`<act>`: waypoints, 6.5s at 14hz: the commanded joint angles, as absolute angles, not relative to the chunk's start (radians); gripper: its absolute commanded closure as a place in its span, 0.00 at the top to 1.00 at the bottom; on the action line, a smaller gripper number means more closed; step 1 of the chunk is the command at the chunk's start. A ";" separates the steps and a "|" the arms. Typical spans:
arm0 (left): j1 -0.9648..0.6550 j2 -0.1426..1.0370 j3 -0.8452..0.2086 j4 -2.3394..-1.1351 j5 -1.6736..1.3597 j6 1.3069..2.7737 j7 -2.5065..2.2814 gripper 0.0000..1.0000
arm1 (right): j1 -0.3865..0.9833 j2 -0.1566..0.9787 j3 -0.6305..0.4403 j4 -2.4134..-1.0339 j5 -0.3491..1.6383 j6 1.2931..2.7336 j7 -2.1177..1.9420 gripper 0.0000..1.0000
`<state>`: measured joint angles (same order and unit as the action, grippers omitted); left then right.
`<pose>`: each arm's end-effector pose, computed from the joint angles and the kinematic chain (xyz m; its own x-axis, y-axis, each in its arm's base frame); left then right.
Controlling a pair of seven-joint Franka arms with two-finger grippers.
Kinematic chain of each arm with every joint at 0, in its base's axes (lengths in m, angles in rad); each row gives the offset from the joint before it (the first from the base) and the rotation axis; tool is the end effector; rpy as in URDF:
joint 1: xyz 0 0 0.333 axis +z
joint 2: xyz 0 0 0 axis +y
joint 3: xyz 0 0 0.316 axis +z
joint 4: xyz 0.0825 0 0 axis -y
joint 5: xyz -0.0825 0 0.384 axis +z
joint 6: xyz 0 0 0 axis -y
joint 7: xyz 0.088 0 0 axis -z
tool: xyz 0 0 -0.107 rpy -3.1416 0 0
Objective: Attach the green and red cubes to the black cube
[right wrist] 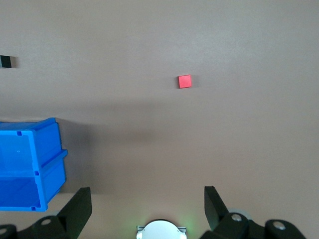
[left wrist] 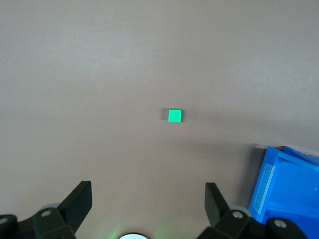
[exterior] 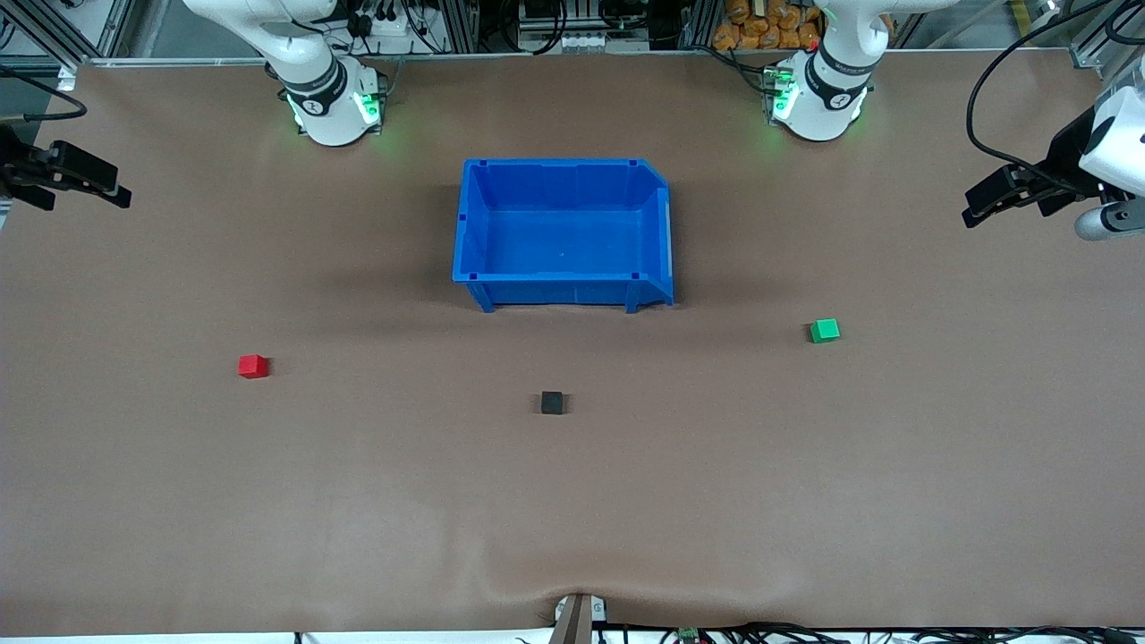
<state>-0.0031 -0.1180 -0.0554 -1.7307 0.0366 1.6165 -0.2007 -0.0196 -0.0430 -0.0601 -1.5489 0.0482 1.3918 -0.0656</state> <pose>0.5195 -0.0283 0.6162 0.9900 0.1402 0.0121 0.1406 -0.9892 -0.0415 0.5207 -0.0365 0.6433 0.9939 -0.0048 -0.1101 -0.0112 -0.9983 -0.0580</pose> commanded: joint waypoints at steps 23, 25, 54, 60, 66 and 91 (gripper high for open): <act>0.008 -0.060 -0.064 -1.698 0.044 1.595 -0.189 1.00 | -0.038 0.038 -0.055 -1.531 0.032 1.350 -0.048 1.00; 0.008 -0.058 -0.066 -1.692 0.046 1.594 -0.189 1.00 | -0.055 0.049 -0.055 -1.532 0.032 1.348 -0.048 1.00; 0.012 0.330 -0.077 -1.963 0.041 2.107 -0.207 1.00 | -0.063 0.187 -0.054 -1.529 0.046 1.351 -0.052 1.00; -0.014 0.385 -0.077 -1.994 0.034 2.198 -0.301 1.00 | -0.063 0.303 -0.054 -1.529 0.046 1.419 -0.058 1.00; -0.014 0.411 -0.078 -1.994 0.034 2.212 -0.308 0.94 | -0.090 0.481 -0.055 -1.454 0.068 1.500 -0.057 1.00; -0.015 0.503 -0.100 -2.006 0.028 2.253 -0.314 0.19 | -0.103 0.474 -0.051 -2.057 0.064 2.448 -0.348 0.85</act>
<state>-0.0143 0.5044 -0.0888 -2.0023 0.0366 2.2402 -0.2954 -0.1027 0.5021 -0.0559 -2.0399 0.0563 2.4562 -0.3469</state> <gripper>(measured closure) 0.489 0.000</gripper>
